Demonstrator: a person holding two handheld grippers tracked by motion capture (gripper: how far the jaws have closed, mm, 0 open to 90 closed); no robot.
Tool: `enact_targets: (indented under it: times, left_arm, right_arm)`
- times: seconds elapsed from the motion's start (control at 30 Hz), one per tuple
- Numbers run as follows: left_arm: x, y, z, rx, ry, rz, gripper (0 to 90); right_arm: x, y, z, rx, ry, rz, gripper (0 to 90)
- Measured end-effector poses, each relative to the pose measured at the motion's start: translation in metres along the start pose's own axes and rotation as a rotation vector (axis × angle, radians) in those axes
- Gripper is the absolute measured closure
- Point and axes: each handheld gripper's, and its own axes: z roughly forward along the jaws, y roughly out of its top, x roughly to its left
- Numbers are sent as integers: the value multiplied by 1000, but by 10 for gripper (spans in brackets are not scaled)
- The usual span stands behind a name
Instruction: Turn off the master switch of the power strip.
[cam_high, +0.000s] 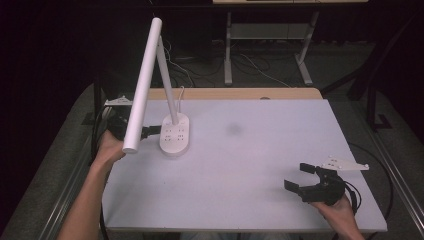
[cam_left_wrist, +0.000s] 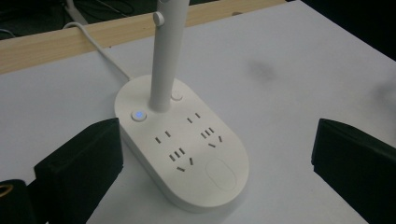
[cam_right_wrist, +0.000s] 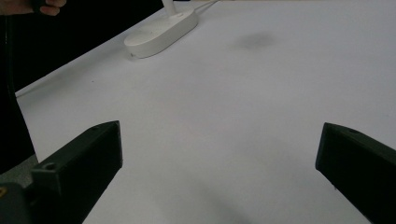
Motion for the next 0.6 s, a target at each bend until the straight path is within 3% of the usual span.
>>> enact_targets:
  times: [0.3,0.6]
  left_arm:
    - [10,11,4,15,18,13,15]
    - [22,15,6,25,29,-3,30]
  right_arm:
    - [1,0,0,6,0,0,1]
    - [0,0,0,13,-15,-2,1]
